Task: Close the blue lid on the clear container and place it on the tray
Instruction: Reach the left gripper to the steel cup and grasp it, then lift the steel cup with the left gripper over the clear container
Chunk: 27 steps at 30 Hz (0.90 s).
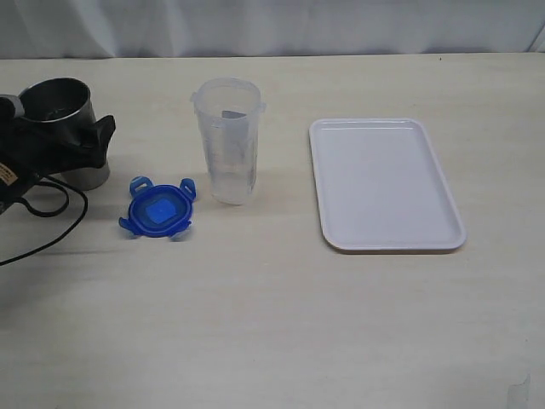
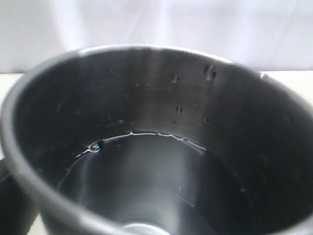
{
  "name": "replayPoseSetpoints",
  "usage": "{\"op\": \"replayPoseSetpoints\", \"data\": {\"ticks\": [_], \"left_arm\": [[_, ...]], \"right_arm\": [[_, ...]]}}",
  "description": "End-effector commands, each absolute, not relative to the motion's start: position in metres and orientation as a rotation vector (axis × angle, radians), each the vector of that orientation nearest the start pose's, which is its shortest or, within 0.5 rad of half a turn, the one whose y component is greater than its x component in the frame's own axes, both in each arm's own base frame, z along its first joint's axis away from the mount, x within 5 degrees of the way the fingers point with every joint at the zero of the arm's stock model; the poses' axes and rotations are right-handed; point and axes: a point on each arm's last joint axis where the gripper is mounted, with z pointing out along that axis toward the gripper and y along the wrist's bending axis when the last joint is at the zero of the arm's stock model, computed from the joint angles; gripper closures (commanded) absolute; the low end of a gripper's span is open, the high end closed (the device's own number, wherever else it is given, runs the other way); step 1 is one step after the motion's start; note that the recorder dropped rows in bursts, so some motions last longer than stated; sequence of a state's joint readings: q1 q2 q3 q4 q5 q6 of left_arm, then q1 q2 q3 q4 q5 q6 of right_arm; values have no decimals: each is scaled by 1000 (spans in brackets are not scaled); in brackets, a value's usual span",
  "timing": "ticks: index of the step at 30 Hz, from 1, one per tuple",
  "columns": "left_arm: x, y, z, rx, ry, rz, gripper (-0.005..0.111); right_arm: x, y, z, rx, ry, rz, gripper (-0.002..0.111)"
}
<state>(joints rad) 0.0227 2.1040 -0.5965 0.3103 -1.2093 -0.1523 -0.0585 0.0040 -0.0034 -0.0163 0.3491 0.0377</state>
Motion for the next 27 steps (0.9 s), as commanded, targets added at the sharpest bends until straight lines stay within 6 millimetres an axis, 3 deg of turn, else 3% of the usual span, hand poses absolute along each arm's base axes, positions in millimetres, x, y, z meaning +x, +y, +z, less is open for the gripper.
{"op": "replayPoseSetpoints", "data": {"ticks": [1, 7, 9, 14, 18, 22, 27], "left_arm": [[322, -20, 83, 156, 1779, -290, 6], [322, -20, 83, 156, 1779, -290, 7], [322, -20, 83, 156, 1778, -290, 14], [322, -21, 83, 179, 1777, -292, 61], [319, -28, 83, 273, 1774, -344, 107], [319, -30, 85, 291, 1766, -359, 107], [320, -31, 106, 273, 1711, -378, 107]], "right_arm": [[53, -4, 182, 87, 1828, -34, 103], [53, -4, 182, 87, 1828, -34, 103], [53, -4, 182, 87, 1828, -34, 103], [53, -4, 182, 87, 1828, -34, 103], [53, -4, 182, 87, 1828, -34, 103], [53, -4, 182, 87, 1828, -34, 103], [53, -4, 182, 87, 1828, -34, 103]]}}
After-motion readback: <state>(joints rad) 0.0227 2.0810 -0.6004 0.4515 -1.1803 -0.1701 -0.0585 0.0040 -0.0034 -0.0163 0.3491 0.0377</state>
